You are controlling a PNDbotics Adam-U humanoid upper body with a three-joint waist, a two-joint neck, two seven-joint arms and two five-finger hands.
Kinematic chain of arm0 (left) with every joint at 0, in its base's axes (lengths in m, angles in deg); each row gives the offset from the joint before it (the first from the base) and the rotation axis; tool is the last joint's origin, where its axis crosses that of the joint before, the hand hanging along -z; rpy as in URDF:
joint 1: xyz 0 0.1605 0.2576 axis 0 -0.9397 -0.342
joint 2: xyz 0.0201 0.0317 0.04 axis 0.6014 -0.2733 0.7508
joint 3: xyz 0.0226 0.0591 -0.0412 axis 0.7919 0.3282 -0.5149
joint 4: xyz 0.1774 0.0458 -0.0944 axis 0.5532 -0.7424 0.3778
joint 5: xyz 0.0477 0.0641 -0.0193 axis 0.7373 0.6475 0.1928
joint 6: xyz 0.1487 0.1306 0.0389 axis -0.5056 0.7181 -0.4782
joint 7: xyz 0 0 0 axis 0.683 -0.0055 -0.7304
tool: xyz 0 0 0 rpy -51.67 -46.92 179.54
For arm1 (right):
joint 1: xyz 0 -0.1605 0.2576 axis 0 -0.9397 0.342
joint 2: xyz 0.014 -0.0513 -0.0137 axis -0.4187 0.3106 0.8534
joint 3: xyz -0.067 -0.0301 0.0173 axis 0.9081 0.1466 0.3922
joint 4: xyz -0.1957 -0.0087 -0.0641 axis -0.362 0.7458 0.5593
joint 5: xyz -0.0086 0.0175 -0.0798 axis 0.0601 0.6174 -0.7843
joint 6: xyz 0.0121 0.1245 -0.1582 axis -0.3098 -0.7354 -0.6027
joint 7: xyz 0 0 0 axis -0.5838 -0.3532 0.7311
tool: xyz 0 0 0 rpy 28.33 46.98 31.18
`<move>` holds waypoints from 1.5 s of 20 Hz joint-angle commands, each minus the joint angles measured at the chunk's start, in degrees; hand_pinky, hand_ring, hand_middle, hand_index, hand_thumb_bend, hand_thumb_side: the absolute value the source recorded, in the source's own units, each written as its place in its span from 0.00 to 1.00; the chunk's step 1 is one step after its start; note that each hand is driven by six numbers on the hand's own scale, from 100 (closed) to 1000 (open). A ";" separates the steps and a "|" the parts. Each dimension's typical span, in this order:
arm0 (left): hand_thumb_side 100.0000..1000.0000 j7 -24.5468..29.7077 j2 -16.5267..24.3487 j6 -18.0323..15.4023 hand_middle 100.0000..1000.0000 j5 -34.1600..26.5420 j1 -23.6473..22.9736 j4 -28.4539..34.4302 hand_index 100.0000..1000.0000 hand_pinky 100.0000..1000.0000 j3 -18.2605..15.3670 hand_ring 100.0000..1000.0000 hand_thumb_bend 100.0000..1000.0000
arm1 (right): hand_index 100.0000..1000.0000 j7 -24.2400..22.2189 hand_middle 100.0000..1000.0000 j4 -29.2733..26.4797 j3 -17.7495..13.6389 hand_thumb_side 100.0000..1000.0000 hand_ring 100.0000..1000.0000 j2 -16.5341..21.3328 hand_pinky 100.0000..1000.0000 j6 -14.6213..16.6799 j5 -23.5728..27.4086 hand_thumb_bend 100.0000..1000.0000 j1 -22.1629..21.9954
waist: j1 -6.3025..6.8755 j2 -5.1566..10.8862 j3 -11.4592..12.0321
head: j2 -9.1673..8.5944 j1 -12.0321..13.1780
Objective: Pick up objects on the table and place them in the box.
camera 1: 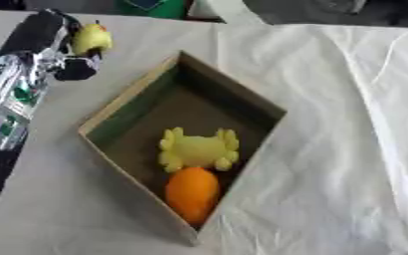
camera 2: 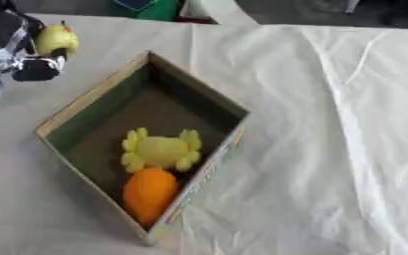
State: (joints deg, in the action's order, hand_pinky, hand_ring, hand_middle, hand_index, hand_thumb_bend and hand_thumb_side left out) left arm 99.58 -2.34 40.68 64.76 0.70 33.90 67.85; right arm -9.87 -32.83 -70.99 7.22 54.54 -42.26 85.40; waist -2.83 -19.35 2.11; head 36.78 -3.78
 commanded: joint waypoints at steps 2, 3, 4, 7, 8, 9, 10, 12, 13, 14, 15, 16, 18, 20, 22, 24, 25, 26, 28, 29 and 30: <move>0.20 1.83 1.36 -1.99 0.40 3.08 1.16 7.97 0.51 0.17 0.97 0.46 0.00 | 0.67 -0.14 0.40 -1.12 -0.52 0.38 0.49 0.90 0.68 0.14 0.08 0.00 0.35 | 0.18 1.88 0.08 | 0.79 -0.89; 0.20 2.41 1.27 -2.68 0.40 2.91 1.15 10.09 0.51 0.17 1.44 0.46 0.00 | 0.67 -0.17 0.40 -1.12 -0.49 0.38 0.49 0.89 0.68 0.17 0.09 0.00 0.37 | 0.19 2.01 0.11 | 0.89 -1.02; 0.20 3.05 1.13 -3.37 0.40 2.64 1.13 12.32 0.51 0.17 1.99 0.46 0.00 | 0.67 -0.20 0.40 -1.12 -0.47 0.38 0.49 0.90 0.68 0.20 0.10 0.00 0.39 | 0.20 2.15 0.16 | 0.98 -1.12; 0.21 5.30 0.58 -5.49 0.40 1.55 0.85 18.85 0.51 0.17 4.12 0.47 0.00 | 0.67 -0.27 0.40 -1.12 -0.38 0.38 0.49 0.97 0.68 0.32 0.15 0.00 0.48 | 0.24 2.57 0.25 | 1.10 -1.17; 0.20 6.18 0.38 -6.18 0.40 1.22 0.67 20.77 0.51 0.17 4.92 0.47 0.00 | 0.67 -0.30 0.40 -1.12 -0.33 0.38 0.49 1.04 0.68 0.35 0.17 0.00 0.50 | 0.26 2.73 0.28 | 1.15 -1.17; 0.20 7.11 0.13 -6.89 0.40 0.94 0.42 22.57 0.51 0.17 5.76 0.47 0.00 | 0.67 -0.34 0.40 -1.12 -0.26 0.38 0.49 1.12 0.68 0.38 0.19 0.00 0.54 | 0.30 2.91 0.30 | 1.23 -1.13; 0.20 8.07 -0.18 -7.59 0.40 0.72 0.09 24.20 0.51 0.17 6.61 0.47 0.00 | 0.67 -0.39 0.40 -1.12 -0.18 0.38 0.49 1.22 0.68 0.43 0.23 0.00 0.60 | 0.34 3.10 0.33 | 1.34 -1.09; 0.19 10.17 -1.12 -8.94 0.40 0.50 -0.77 26.70 0.51 0.17 8.26 0.47 0.00 | 0.67 -0.55 0.40 -1.12 0.04 0.38 0.49 1.37 0.68 0.51 0.33 0.00 0.76 | 0.43 3.49 0.43 | 1.78 -1.17; 0.19 11.24 -1.60 -9.49 0.40 0.34 -1.20 27.55 0.51 0.18 9.02 0.48 0.00 | 0.67 -0.64 0.40 -1.12 0.13 0.38 0.49 1.39 0.68 0.57 0.38 0.00 0.85 | 0.47 3.65 0.49 | 2.05 -1.22; 0.19 12.31 -2.00 -10.18 0.40 0.30 -1.64 28.26 0.51 0.19 9.84 0.48 0.00 | 0.67 -0.72 0.40 -1.12 0.21 0.38 0.49 1.39 0.68 0.61 0.43 0.00 0.92 | 0.52 3.79 0.55 | 2.32 -1.28; 0.19 13.29 -2.39 -10.81 0.40 0.29 -2.08 28.79 0.51 0.19 10.57 0.48 0.00 | 0.67 -0.79 0.40 -1.12 0.26 0.38 0.49 1.38 0.68 0.62 0.46 0.00 0.93 | 0.58 3.91 0.61 | 2.52 -1.35; 0.19 14.17 -2.80 -11.33 0.40 0.24 -2.55 29.10 0.51 0.19 11.23 0.48 0.00 | 0.67 -0.82 0.40 -1.12 0.27 0.38 0.49 1.35 0.68 0.63 0.47 0.00 0.94 | 0.65 4.00 0.67 | 2.67 -1.41; 0.18 15.60 -3.46 -12.09 0.40 0.12 -3.46 29.13 0.51 0.20 12.42 0.48 0.00 | 0.67 -0.81 0.40 -1.12 0.27 0.38 0.49 1.28 0.68 0.64 0.49 0.00 0.91 | 0.77 4.12 0.72 | 2.79 -1.58; 0.18 16.56 -3.86 -12.71 0.40 0.17 -4.15 28.73 0.52 0.20 13.52 0.48 0.00 | 0.67 -0.82 0.40 -1.12 0.27 0.38 0.49 1.26 0.68 0.65 0.48 0.00 0.87 | 0.85 4.16 0.71 | 2.77 -1.78; 0.18 17.30 -4.17 -13.36 0.41 0.24 -4.72 28.13 0.52 0.20 14.65 0.48 0.00 | 0.67 -0.75 0.40 -1.12 0.22 0.39 0.49 1.25 0.68 0.64 0.47 0.00 0.83 | 0.94 4.15 0.68 | 2.57 -1.89; 0.17 18.01 -4.26 -14.00 0.41 0.22 -5.14 27.59 0.53 0.21 15.67 0.49 0.00 | 0.67 -0.69 0.40 -1.12 0.19 0.39 0.49 1.26 0.68 0.63 0.45 0.00 0.77 | 1.07 4.17 0.67 | 2.39 -1.91; 0.17 18.60 -4.21 -14.36 0.42 0.09 -5.37 27.22 0.53 0.22 16.22 0.49 0.00 | 0.67 -0.68 0.40 -1.12 0.19 0.39 0.49 1.28 0.68 0.62 0.45 0.00 0.75 | 1.14 4.19 0.69 | 2.36 -1.88; 0.17 19.52 -4.16 -14.73 0.43 -0.23 -5.65 26.67 0.55 0.23 16.81 0.50 0.00 | 0.67 -0.67 0.40 -1.12 0.19 0.39 0.49 1.30 0.68 0.62 0.44 0.00 0.73 | 1.22 4.22 0.73 | 2.33 -1.81; 0.16 22.04 -4.02 -15.50 0.45 -0.88 -6.21 25.45 0.57 0.26 17.71 0.52 0.00 | 0.67 -0.65 0.40 -1.12 0.18 0.39 0.49 1.33 0.68 0.60 0.43 0.00 0.68 | 1.36 4.26 0.83 | 2.36 -1.68; 0.16 23.37 -3.90 -16.01 0.46 -0.87 -6.45 24.95 0.59 0.28 18.03 0.54 0.00 | 0.67 -0.64 0.40 -1.12 0.18 0.39 0.49 1.34 0.68 0.59 0.43 0.00 0.63 | 1.40 4.28 0.90 | 2.39 -1.59; 0.16 24.74 -3.72 -16.70 0.47 -0.66 -6.62 24.56 0.61 0.30 18.38 0.55 0.00 | 0.67 -0.64 0.40 -1.12 0.18 0.39 0.49 1.36 0.68 0.57 0.42 0.00 0.59 | 1.46 4.30 0.96 | 2.44 -1.47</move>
State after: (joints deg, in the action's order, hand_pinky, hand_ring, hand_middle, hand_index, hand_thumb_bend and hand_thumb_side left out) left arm 122.93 -6.50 24.50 64.36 -6.64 58.39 86.14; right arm -10.51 -32.83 -70.57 7.20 55.16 -42.22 85.54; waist -1.36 -16.33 3.08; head 39.25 -5.38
